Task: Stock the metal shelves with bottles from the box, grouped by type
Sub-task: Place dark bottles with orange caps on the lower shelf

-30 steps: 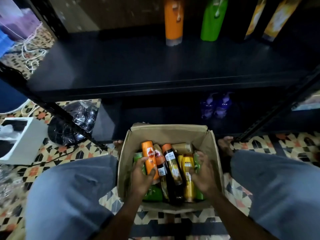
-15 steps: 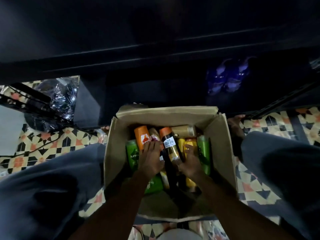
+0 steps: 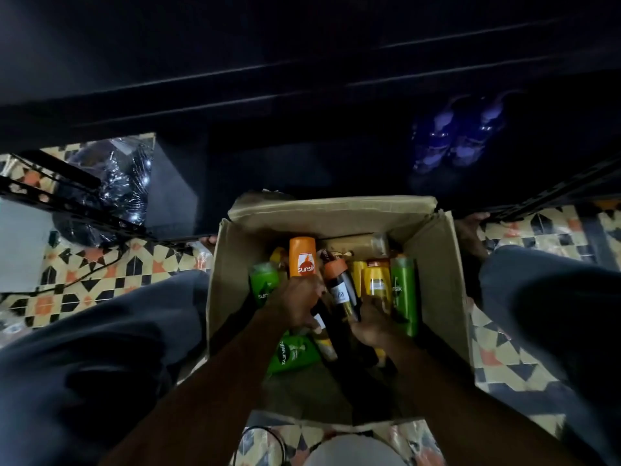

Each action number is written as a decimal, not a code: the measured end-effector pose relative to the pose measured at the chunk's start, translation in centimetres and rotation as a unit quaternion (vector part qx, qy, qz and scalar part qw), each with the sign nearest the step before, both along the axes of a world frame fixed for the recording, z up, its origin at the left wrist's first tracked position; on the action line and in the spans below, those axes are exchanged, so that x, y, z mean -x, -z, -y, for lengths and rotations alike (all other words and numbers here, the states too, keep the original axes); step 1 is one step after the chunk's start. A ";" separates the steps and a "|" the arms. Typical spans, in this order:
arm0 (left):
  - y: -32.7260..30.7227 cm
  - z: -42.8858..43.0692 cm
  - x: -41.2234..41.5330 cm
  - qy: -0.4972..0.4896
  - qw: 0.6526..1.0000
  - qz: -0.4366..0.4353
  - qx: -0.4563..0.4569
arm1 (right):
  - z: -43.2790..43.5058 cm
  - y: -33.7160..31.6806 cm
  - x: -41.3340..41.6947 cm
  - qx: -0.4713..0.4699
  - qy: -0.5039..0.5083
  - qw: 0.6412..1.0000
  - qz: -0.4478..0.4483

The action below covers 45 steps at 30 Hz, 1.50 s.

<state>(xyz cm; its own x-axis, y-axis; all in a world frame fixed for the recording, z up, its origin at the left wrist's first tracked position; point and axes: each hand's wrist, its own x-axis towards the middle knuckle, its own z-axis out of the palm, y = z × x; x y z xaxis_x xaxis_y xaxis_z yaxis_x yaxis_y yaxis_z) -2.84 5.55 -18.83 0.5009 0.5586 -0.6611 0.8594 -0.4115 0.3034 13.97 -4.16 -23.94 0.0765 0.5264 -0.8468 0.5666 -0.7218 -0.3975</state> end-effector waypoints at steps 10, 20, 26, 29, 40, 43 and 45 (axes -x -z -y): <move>2.7 6.6 2.6 -0.526 0.797 0.242 0.173 | 3.7 -1.7 -1.5 -0.002 0.214 0.973 -0.081; -0.3 9.2 -2.6 -0.516 0.781 0.320 0.144 | 2.0 -6.7 -4.0 -0.036 0.434 0.884 -0.170; -10.4 6.7 -2.8 -0.554 0.710 0.433 0.047 | 1.2 -17.0 -4.9 -0.200 0.347 0.896 -0.192; -17.2 5.9 -4.5 -0.524 0.677 0.513 0.058 | 1.7 -23.1 -5.6 -0.294 0.291 0.894 -0.173; -38.3 -2.1 -15.0 -0.308 0.665 0.671 -0.114 | -4.6 -40.7 -13.7 -0.625 0.271 0.726 -0.098; -40.2 -5.3 -18.8 -0.269 0.670 0.677 -0.143 | -8.0 -42.3 -16.0 -0.654 0.292 0.694 -0.067; -39.8 -7.1 -20.5 -0.258 0.676 0.675 -0.147 | -10.0 -42.3 -17.2 -0.655 0.302 0.691 -0.054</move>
<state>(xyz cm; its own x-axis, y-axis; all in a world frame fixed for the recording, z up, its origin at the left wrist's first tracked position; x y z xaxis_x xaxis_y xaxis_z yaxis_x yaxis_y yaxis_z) 17.71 12.61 21.00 0.2263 0.8966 0.3805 -0.0660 -0.3757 0.9244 31.12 5.81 18.36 0.5900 0.7468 0.3068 0.2346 0.2050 -0.9502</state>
